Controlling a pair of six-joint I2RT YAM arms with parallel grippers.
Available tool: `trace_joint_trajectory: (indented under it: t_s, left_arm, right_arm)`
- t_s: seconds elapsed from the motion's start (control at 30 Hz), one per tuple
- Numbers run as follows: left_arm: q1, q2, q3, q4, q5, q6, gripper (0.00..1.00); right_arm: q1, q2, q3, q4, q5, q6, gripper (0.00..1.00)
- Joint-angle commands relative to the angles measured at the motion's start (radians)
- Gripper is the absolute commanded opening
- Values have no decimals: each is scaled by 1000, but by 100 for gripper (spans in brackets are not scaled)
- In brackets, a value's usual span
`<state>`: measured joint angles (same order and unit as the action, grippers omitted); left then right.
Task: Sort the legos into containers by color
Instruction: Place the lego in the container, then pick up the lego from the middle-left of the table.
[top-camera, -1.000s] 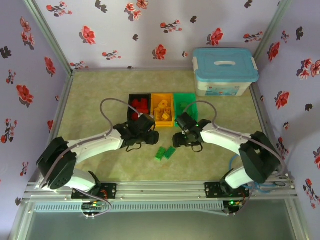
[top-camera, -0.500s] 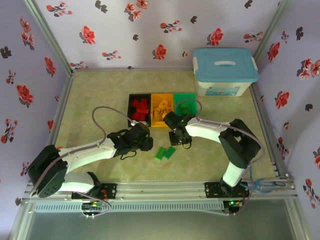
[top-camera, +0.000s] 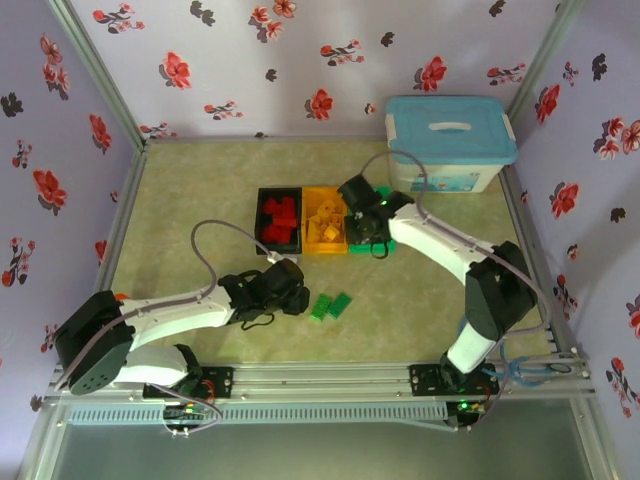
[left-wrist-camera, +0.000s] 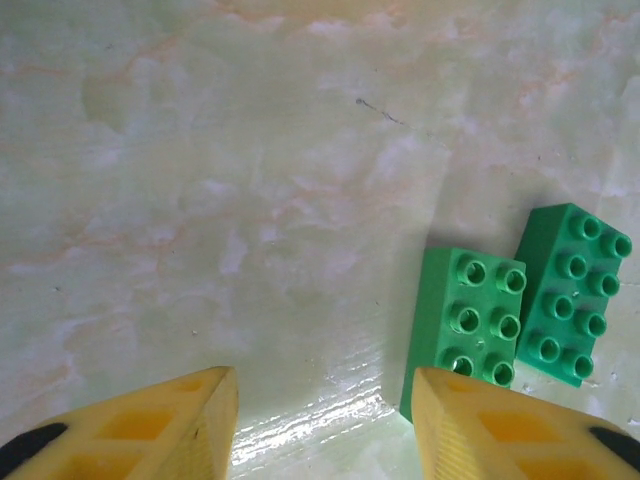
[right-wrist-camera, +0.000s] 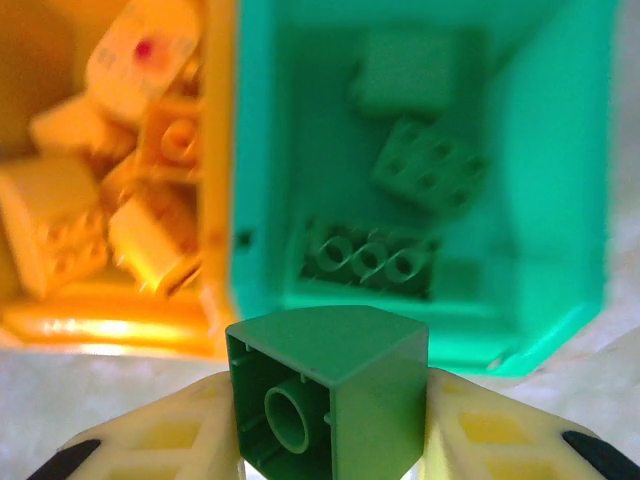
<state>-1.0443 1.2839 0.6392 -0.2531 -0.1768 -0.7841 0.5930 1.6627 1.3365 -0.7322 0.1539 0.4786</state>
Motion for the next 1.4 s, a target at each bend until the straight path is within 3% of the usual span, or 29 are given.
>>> trace_joint_trajectory:
  t_s: [0.0,0.23,0.37,0.43,0.47,0.5,0.6,0.93,1.37]
  left_arm:
    - [-13,-41,-33,65,-27,-30,50]
    - [-23,-38,-30,53,-26,-32,50]
    - [-26,-44,-30,53,-27,-35,50]
    - [-26,-46,-26,51,-27,-33,50]
    - [-26,-44,-24,49,-27,-31,50]
    - [-26,-44,-19,45,-27,-29,50]
    - [-26,-40,-12,35,-27,-23,51]
    - [-36,37,21,36,46,4,56]
    - [-110,234,106,42,136,26,59]
  right_arm:
    - [-68,39,57,-61,-42,-42,37]
    - [-120,177,157,-39,-130,-18,41]
    - [-153,193,147,71,-246,45,46]
    - [-159,190,147,117,-279,67,57]
    - [-159,185,150,125,-273,72,70]
    - [-159,179,154,128,-265,73,77]
    - [-160,144,143,143,-248,71,85]
    - [-160,-69,-18,180,-213,64,86]
    - [-179,-270,-291,211,-165,86,87]
